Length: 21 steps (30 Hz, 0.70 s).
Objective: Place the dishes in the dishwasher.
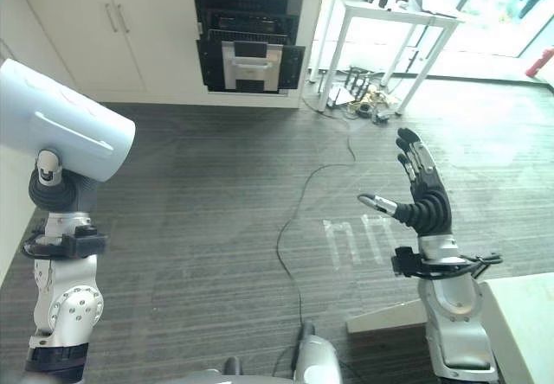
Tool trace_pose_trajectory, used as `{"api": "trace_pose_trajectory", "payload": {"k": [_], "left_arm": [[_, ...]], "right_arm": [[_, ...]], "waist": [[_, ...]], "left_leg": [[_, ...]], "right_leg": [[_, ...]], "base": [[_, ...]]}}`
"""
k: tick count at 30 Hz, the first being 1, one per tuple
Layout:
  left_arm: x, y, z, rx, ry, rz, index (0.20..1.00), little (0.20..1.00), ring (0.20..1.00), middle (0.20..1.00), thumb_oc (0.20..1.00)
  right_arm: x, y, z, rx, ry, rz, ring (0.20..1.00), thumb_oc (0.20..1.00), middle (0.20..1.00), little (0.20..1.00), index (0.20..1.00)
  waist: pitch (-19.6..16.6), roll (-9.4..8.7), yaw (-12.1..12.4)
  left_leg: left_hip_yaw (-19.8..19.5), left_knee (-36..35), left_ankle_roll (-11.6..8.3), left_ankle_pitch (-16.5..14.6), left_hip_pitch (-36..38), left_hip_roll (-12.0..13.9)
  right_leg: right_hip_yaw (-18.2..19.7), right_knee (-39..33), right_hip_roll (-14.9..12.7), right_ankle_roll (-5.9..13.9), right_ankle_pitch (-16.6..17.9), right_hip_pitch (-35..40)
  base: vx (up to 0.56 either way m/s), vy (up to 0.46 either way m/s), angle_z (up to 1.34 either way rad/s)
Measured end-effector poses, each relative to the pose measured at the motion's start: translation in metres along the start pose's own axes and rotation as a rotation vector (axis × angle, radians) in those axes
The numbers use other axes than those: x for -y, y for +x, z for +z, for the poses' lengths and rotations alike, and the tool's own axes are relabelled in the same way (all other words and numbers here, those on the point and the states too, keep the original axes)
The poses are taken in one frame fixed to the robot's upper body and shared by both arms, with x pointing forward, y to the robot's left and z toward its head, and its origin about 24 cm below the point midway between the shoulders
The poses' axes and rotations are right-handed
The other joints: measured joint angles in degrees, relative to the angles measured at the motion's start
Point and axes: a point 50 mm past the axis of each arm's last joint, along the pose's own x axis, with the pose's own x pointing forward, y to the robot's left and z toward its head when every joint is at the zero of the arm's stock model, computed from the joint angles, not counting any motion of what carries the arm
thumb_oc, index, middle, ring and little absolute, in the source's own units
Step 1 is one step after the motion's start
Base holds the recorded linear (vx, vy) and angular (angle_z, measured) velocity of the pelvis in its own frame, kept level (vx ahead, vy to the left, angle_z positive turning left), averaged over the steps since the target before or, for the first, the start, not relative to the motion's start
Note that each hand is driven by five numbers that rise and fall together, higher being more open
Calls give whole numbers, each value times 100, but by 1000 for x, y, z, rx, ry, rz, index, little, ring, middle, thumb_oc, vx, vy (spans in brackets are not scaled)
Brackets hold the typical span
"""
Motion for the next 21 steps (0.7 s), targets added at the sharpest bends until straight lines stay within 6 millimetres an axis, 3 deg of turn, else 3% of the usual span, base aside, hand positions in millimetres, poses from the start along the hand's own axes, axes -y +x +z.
{"api": "trace_pose_trajectory", "payload": {"k": [1,3,4,5,6,7,8,9,10,11,12,14,16,17,18,19,20,21], "left_arm": [[1,-3,-6,-1,-31,27,200,200,200,200,200],[3,-11,-16,-44,-58,40,200,200,200,200,200],[3,-20,-21,-81,-73,51,200,200,200,200,200],[1,-26,-22,-101,-81,54,200,200,200,200,200],[-1,-32,-25,-102,-135,95,200,200,200,200,200],[2,-29,-27,-82,-174,96,200,200,200,200,200],[5,-25,-28,-68,-194,87,200,200,200,200,200],[10,-15,-27,-47,-205,54,200,200,200,200,200],[12,-11,-27,-40,-210,40,200,200,200,200,200],[15,-8,-26,-31,-216,23,200,200,200,200,200],[17,-6,-25,-26,-217,9,200,200,200,200,200],[22,1,-21,-2,-219,-26,200,200,200,200,200],[21,3,-20,1,-231,-27,200,200,200,200,200],[20,3,-20,4,-252,-23,200,200,200,200,200],[16,0,-18,10,-282,-1,200,200,200,200,200],[13,-4,-17,11,-286,23,200,200,200,200,200],[9,-9,-17,4,-293,42,200,200,200,200,200],[6,-19,-19,-10,-294,67,200,200,200,200,200]], "right_arm": [[5,-1,0,-2,-4,-19,1000,1000,1000,1000,1000],[1,-3,-1,-9,5,-4,1000,1000,1000,1000,1000],[1,-8,-3,-29,0,1,1000,1000,1000,1000,1000],[1,-12,-5,-47,-13,8,1000,1000,1000,1000,1000],[3,-11,-10,-71,-32,19,1000,1000,1000,1000,1000],[5,-10,-13,-89,-45,30,1000,1000,1000,1000,1000],[4,-7,-15,-101,-47,39,1000,1000,1000,1000,1000],[-3,4,-17,-91,-30,55,1000,1000,1000,1000,1000],[-4,8,-14,-75,-31,60,1000,1000,1000,1000,1000],[-5,13,-11,-51,-40,58,1000,1000,1000,1000,1000],[-8,17,-10,-44,-37,59,1000,1000,1000,1000,1000],[-8,18,-10,-49,-49,56,1000,1000,1000,1000,1000],[-8,18,-11,-60,-50,57,1000,1000,1000,1000,1000],[-8,18,-12,-67,-43,58,1000,1000,1000,1000,1000],[-9,15,-15,-83,-18,69,1000,1000,1000,1000,1000],[-10,13,-16,-89,-10,71,1000,1000,1000,1000,1000],[-9,11,-16,-93,-12,73,1000,1000,1000,1000,1000],[-8,8,-18,-108,-10,67,1000,1000,1000,1000,1000]], "waist": [[-40,-52,-124],[-83,-2,-220],[-168,26,-243],[-238,-59,-234],[-260,291,-196],[-250,504,-201],[-260,601,-182],[-243,576,-150],[-218,535,-168],[-213,529,-181],[-197,505,-256],[-212,540,-307],[-206,528,-334],[-205,532,-333],[-202,401,-279],[-226,339,-247],[-213,319,-186],[-140,187,-104]], "left_leg": [[-136,4,13,-45,111,-2],[-320,75,-116,-337,398,79],[-396,104,-293,-487,576,212],[-445,80,-528,-591,809,261],[-413,135,-779,-750,933,615],[-338,235,-867,-722,904,864],[-174,355,-895,-671,874,980],[19,623,-1018,-404,849,1108],[22,757,-1066,-342,836,1140],[-5,743,-1075,-334,829,1080],[186,725,-1019,-298,850,1111],[197,697,-999,-256,878,1255],[201,716,-1148,-151,875,1307],[174,819,-1183,-113,848,1324],[-17,1568,-1239,-86,489,1287],[-240,2250,-1465,48,142,1274],[-493,3566,-1680,526,-571,1234],[-701,4903,-1756,1577,-1420,1114]], "right_leg": [[310,-567,-40,19,403,13],[487,-653,-168,63,696,-81],[414,-611,-181,52,684,-1],[308,-533,-216,7,506,112],[47,-244,13,-91,958,92],[-39,-76,254,-384,1186,94],[-61,-1,377,-646,1205,98],[-61,209,484,-868,985,130],[-67,336,505,-921,832,177],[-70,403,540,-928,684,248],[-148,538,596,-891,510,247],[-232,657,700,-908,339,201],[-234,772,755,-937,242,169],[-214,815,776,-958,193,155],[-37,841,774,-957,130,152],[62,713,775,-998,98,237],[170,475,800,-1095,45,436],[407,201,702,-1127,49,660]], "base": [[377,-164,44],[319,-191,56],[258,-222,64],[266,-252,45],[253,-270,41],[271,-305,28],[248,-276,15],[280,-334,-6],[201,-254,-15],[260,-345,-4],[171,-227,3],[197,-246,7],[210,-313,-2],[175,-313,-14],[158,-245,-26],[172,-163,-31],[169,-62,-36],[168,73,-28]]}}
